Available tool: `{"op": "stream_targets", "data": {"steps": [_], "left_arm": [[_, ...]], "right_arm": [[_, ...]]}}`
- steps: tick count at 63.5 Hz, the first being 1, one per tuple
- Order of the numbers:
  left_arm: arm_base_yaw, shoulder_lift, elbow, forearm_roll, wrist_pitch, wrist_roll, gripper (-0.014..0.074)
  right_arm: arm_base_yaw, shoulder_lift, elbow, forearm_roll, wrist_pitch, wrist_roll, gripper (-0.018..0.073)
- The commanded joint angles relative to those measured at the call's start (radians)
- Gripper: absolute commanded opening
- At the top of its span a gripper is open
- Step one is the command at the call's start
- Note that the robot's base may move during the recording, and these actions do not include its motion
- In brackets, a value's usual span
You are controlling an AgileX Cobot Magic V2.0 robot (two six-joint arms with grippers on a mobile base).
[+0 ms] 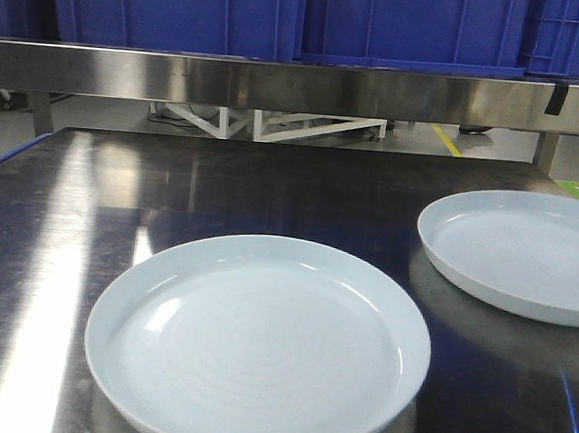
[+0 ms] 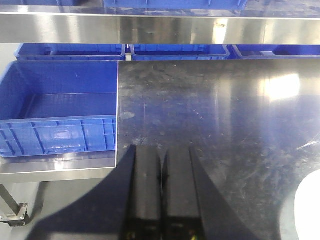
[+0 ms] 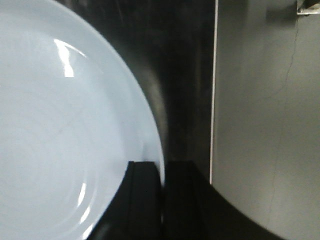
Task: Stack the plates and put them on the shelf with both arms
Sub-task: 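Lift the plate with the right gripper and set it onto the centered plate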
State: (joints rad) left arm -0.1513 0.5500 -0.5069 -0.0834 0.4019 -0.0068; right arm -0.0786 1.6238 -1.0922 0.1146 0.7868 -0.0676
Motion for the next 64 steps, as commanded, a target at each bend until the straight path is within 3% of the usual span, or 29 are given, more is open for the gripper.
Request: {"op": "stream_targets", "data": {"steps": [1,16,23,41,49,64], "left_arm": [[-0.007,0.001,-0.029,-0.008,-0.079,-0.010,0.0083],[-0.007,0.001,-0.029,-0.008,-0.079,-0.010,0.0083],[-0.007,0.001,-0.029,-0.008,-0.079,-0.010,0.0083],[-0.007,0.001,-0.029,-0.008,-0.079,-0.010,0.0083],[-0.007,0.001,-0.029,-0.008,-0.079,-0.010,0.0083],[-0.007,0.001,-0.029,-0.008,-0.079,-0.010,0.0083]], "right_arm": [[-0.002,-0.101,-0.054,0.019,0.000,-0.013,0.0058],[0.097,-0.269,-0.103,0.195,0.034,-0.027,0.0058],[0.223,-0.322,-0.103,0.251,0.062,-0.060,0.0058],[0.504,-0.281,-0.097,0.261,0.090,-0.062,0.0058],[0.555,-0.217,-0.097,0.261,0.090,-0.062,0.0058],[0.561,-0.078,-0.097,0.259,0.090,-0.062,0.0058]]}}
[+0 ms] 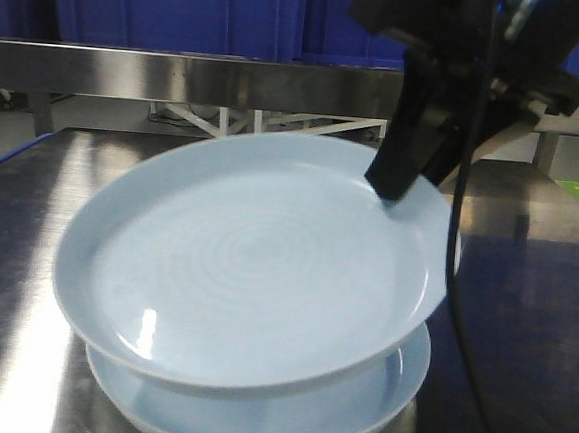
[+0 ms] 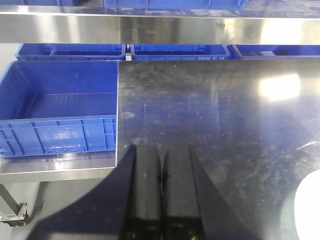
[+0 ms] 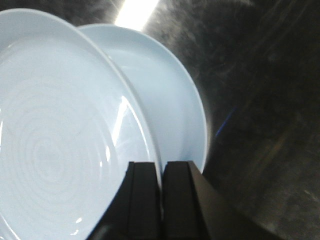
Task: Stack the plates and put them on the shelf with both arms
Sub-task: 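Lift the plate with the right gripper and set it onto the centered plate, then open the right gripper, raise it, and regrip the stacked plates' rim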
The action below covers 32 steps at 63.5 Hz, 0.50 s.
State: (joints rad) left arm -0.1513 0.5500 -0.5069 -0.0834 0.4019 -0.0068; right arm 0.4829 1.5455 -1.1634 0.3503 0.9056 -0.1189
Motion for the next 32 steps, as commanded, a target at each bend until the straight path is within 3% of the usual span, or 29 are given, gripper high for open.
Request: {"op": "stream_targets", "data": {"steps": [1,32], "left_arm": [[-0.007,0.001,-0.029,-0.008,-0.079,-0.010,0.0083],[-0.007,0.001,-0.029,-0.001,-0.079,-0.010,0.0083]], "right_arm": [[0.000,0.011,-0.026,0.022,-0.029,-0.011,0.0058],[0.000,0.063,-0.026,0.015,-0.050,-0.034,0.0062]]}}
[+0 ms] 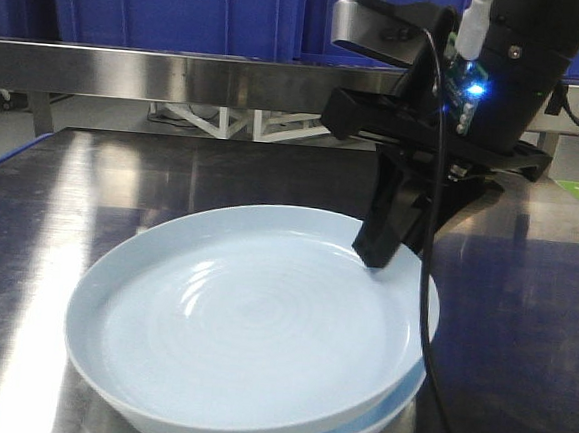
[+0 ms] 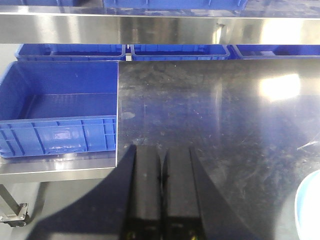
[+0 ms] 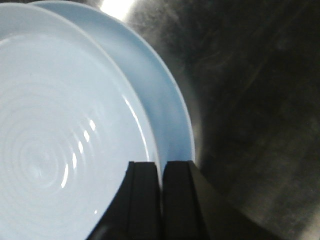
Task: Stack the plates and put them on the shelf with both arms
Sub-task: 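Open the right gripper, raise it, and regrip the stacked plates' rim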
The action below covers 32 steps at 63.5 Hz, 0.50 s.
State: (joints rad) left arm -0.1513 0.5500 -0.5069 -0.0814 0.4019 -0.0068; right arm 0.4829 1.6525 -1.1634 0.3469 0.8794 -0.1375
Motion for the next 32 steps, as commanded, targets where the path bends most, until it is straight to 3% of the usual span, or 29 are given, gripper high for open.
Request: {"op": "stream_targets", "data": {"steps": [1,8,21,32], "left_arm": [[-0.007,0.001,-0.029,-0.002,-0.079,-0.010,0.0083],[-0.007,0.001,-0.029,-0.002,-0.079,-0.010,0.0083],[-0.007,0.001,-0.029,-0.002,-0.079,-0.010,0.0083],[-0.007,0.001,-0.029,-0.002,-0.074,-0.010,0.0083]], "right_arm": [[0.000,-0.044,-0.026,0.019,-0.023,-0.015,0.0063],[0.000,-0.046,-0.028,0.017,-0.010,-0.019,0.0146],[0.000,-0.079,-0.028,0.009,-0.017,-0.020,0.0468],[0.000,-0.141,-0.028,-0.025,-0.027,-0.013,0.0498]]}}
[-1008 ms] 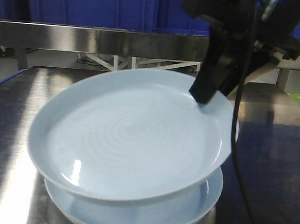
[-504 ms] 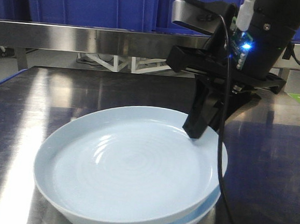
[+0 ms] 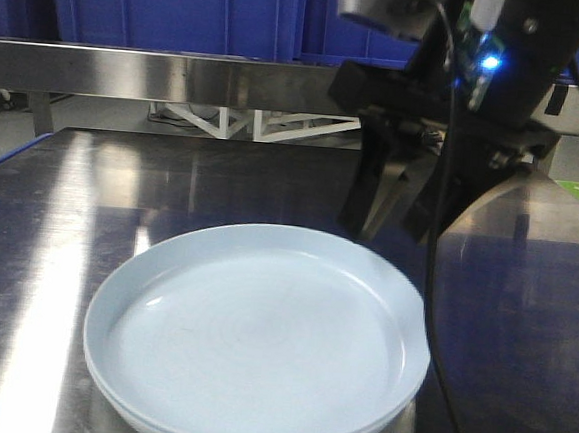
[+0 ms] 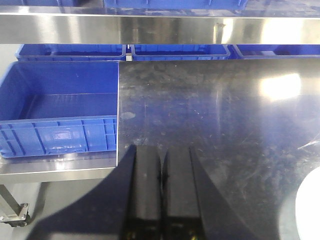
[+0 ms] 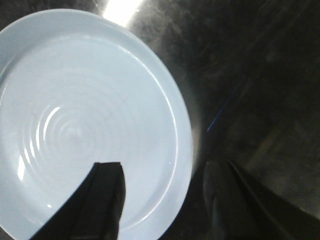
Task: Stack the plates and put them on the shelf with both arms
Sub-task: 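Open the right gripper, raise it, and regrip the stacked plates' rim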
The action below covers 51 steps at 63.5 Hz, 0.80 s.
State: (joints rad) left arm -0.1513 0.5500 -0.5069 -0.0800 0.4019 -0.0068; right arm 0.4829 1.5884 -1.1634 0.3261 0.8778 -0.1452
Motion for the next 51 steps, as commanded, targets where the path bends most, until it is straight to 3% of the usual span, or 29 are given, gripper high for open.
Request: {"op": "stream_targets", "data": {"steps": [1,24,51], "left_arm": [[-0.007,0.001,-0.029,-0.004,-0.074,-0.010,0.0083],[-0.007,0.001,-0.029,-0.004,-0.072,-0.010,0.0083],[-0.007,0.001,-0.029,-0.004,-0.072,-0.010,0.0083]], "right_arm": [[0.000,-0.083,-0.028,-0.007,-0.024,-0.006,0.0498],[0.000,-0.200,-0.028,-0.018,0.100,-0.005,0.0498],[0.000,-0.069,-0.026,-0.029,0.047,-0.006,0.0498]]}}
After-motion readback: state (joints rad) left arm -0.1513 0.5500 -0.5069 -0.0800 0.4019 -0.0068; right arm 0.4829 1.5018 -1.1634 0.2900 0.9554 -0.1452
